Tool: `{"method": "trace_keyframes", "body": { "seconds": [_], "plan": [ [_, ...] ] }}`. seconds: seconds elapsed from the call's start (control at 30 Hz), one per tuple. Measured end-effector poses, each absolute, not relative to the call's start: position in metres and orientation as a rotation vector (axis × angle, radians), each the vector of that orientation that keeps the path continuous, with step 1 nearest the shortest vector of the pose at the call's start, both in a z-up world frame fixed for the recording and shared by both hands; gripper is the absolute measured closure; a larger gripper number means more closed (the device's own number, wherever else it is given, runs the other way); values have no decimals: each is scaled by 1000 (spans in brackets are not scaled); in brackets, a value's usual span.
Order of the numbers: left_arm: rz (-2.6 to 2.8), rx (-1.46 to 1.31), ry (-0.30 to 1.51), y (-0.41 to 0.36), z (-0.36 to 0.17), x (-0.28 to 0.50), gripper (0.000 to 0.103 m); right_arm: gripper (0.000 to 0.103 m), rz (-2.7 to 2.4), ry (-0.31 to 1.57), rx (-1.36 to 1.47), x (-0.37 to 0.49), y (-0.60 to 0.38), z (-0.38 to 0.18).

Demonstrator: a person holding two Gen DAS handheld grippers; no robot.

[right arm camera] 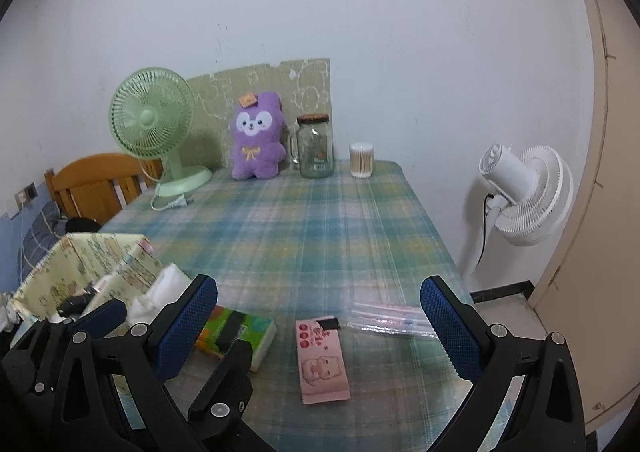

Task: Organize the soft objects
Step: 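Reach the left tool to the green tissue pack while the right tool approaches the clear pen bag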

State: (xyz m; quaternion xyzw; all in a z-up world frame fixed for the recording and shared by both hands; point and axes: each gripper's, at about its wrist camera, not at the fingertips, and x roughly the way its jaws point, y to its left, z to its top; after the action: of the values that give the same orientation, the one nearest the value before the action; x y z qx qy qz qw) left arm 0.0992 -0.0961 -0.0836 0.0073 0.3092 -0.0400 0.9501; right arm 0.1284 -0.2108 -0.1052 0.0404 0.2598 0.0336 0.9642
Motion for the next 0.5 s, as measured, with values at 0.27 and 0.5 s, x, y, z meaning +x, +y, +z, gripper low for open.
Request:
{"method": "trace_keyframes", "body": {
  "seconds": [0.27,0.5],
  "plan": [
    [-98,33,688,-103,-106,112,6,0,60,599,102,142,-218,-133],
    [-113,56,730,-110,-123,120,6,0,43,654,105,151,-223,-152]
  ]
}}
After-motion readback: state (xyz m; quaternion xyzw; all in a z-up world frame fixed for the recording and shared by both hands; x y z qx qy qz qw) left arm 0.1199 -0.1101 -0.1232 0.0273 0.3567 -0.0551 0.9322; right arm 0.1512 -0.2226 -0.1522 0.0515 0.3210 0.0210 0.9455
